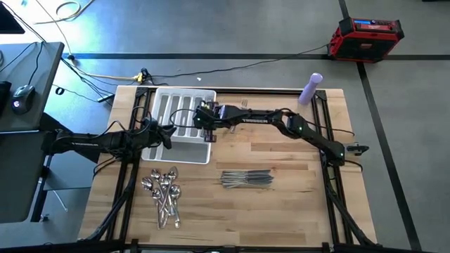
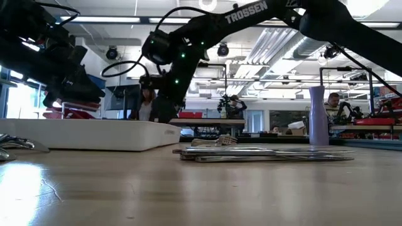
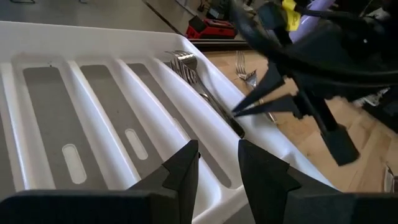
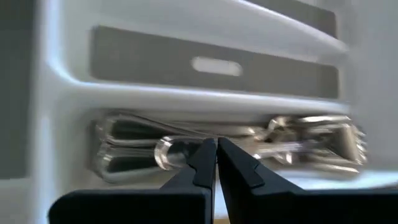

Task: Sort silverware
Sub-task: Put the fork in the silverware tray

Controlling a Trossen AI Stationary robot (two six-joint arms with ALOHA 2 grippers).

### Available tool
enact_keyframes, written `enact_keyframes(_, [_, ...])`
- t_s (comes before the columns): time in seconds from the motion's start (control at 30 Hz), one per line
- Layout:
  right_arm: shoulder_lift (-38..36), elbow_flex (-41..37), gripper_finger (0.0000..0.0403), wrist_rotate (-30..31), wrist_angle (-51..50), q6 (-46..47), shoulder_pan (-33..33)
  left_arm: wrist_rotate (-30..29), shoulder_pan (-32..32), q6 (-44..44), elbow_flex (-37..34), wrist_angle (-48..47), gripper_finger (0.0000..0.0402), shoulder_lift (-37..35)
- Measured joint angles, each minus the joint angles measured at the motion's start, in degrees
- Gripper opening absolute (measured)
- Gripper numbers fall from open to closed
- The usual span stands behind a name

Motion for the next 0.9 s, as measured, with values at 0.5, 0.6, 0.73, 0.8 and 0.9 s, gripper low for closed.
enact_keyframes(0.5, [2.2, 4.4, 0.0, -14.7, -6.5, 2.4, 0.8, 0.0, 0.0, -0.3, 0.0, 0.3, 0.0097, 0.0])
enact_keyframes(0.6, [2.2, 8.1, 0.0, -1.8, -2.5, 3.9, 1.5, 0.0, 0.0, -0.3, 0.0, 0.3, 0.0097, 0.0])
enact_keyframes(0.73, [1.2, 8.1, 0.0, 5.9, -1.3, 2.7, 0.9, 0.0, 0.0, -0.3, 0.0, 0.2, 0.0097, 0.0])
enact_keyframes(0.8, [1.4, 7.4, 0.0, 4.0, -2.5, 3.5, 0.5, 0.0, 0.0, -0.3, 0.0, -0.1, 0.0097, 0.0])
enact_keyframes(0.9, [1.5, 7.1, 0.0, -0.5, -5.9, 5.4, 0.0, 0.1, 0.0, -0.3, 0.0, -0.2, 0.0097, 0.0])
